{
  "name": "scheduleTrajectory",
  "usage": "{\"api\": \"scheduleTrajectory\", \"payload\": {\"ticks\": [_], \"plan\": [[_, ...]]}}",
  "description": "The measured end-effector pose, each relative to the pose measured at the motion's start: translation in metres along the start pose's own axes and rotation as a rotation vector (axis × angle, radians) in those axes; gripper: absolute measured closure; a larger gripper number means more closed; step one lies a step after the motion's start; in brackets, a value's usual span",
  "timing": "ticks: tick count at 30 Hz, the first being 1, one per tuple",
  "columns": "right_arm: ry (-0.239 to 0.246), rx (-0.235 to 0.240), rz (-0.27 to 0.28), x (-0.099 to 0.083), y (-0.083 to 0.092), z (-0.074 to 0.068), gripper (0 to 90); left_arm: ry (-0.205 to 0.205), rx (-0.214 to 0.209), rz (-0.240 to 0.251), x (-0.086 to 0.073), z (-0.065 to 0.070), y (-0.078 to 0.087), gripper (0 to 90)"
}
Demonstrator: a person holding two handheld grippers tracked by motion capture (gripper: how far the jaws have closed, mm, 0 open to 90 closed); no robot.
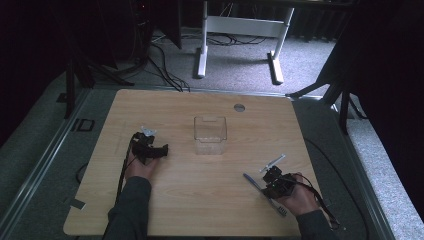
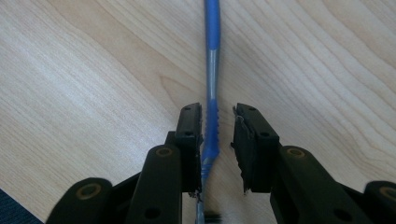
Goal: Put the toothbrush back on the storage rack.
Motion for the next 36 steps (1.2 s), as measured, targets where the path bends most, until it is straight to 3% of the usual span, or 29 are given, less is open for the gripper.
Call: {"api": "scheduleTrajectory", "payload": {"ticks": [36], "plan": [[-0.007,0.036,-0.080,-0.017,-0.020,-0.003,76.9,0.000,0.000,0.000,0.000,0.000,0.000,14.7]]}}
Point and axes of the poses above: each handheld gripper's, and its own axes: y roughly backward along the jaws, x roughly out of its top, z roughly to its right, the point moved 10 cm from there along -y, roughly forward along the jaws, and after that the axes turned 6 degrees about -x, right-handed, at the moved point
